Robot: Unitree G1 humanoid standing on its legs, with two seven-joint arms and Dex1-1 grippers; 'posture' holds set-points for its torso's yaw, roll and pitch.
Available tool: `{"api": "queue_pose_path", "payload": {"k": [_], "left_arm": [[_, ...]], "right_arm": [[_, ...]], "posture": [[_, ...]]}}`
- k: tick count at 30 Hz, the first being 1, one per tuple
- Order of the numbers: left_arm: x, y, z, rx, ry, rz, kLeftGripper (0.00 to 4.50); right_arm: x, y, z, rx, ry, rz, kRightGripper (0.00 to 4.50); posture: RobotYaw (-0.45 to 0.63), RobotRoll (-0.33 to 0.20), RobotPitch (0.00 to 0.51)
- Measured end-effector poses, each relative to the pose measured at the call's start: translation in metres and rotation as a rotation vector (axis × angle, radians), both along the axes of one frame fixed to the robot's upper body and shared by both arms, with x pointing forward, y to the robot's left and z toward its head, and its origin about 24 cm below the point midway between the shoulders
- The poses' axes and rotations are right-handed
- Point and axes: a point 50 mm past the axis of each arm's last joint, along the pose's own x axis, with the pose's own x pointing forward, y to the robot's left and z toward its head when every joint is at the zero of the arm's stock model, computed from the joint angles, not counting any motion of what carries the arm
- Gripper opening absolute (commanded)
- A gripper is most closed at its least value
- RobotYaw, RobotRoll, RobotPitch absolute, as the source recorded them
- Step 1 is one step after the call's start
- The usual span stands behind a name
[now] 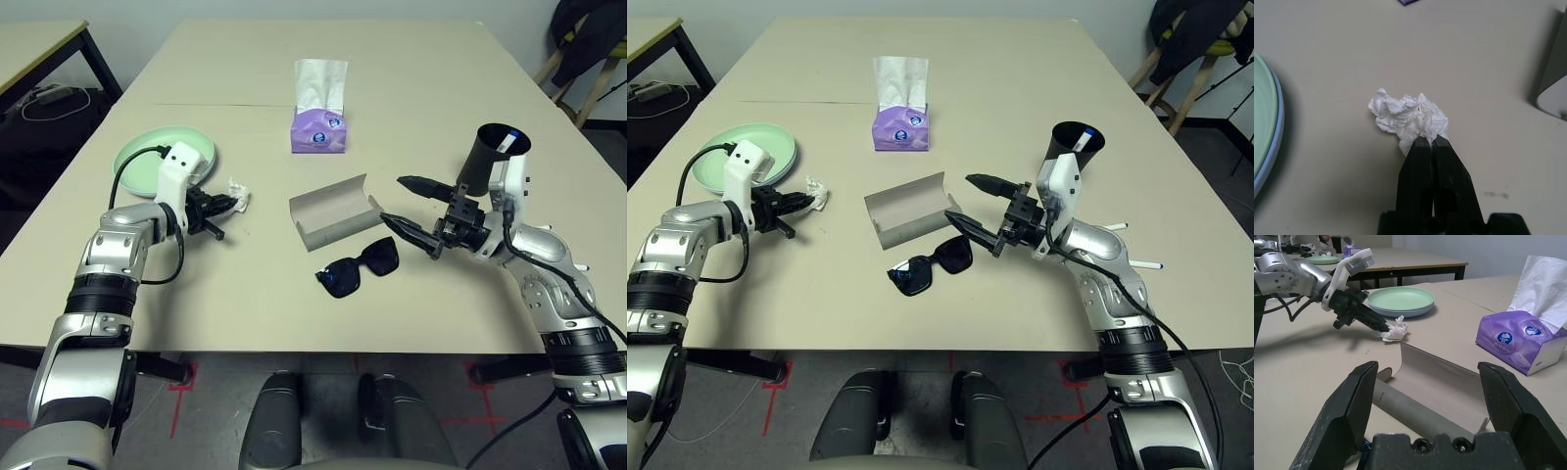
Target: Organize and tidy the items on the table.
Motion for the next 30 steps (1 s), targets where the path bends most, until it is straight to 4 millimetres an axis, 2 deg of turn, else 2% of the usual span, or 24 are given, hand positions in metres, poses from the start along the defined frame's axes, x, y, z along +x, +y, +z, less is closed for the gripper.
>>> {"api": "queue_pose_path", "payload": {"k": [5,12,14,20,23,27,30], "left_arm": [[-0.001,-0.005,0.018,-0.055,-0.021,-0.042,0.02],[0.018,0.008,0.082,-0.166,-0.27,0.151,0.02],[0.025,0.017,0.084,-0.17,-0.3,0.253,0.02],[0.036,0.036,0.067,-0.159,-0.284,0.509,0.02],[0.039,0.041,0.064,-0.115,-0.289,0.58,0.75],[0.04,0.045,0.054,-0.044,-0.279,0.618,2.24],[0.041,0.044,0.057,-0.041,-0.329,0.601,3.51]], "right_arm": [[0.0,0.0,0.0,-0.004,-0.007,-0.003,4.5],[0.001,-0.001,-0.002,-0.002,-0.004,-0.006,4.5],[0.002,-0.001,-0.003,-0.001,0.004,-0.011,4.5],[0.005,-0.001,0.0,0.0,-0.008,-0.009,4.5],[0.006,-0.001,0.001,0.0,-0.013,-0.007,4.5],[0.006,-0.001,0.001,0.0,-0.012,-0.007,4.5],[0.006,-0.001,0.001,0.001,-0.013,-0.008,4.5]], "posture": [[0.14,0.0,0.113],[0.15,0.0,0.113],[0.15,0.0,0.113],[0.15,0.0,0.112],[0.15,0.0,0.112],[0.15,0.0,0.112],[0.15,0.0,0.113]]}}
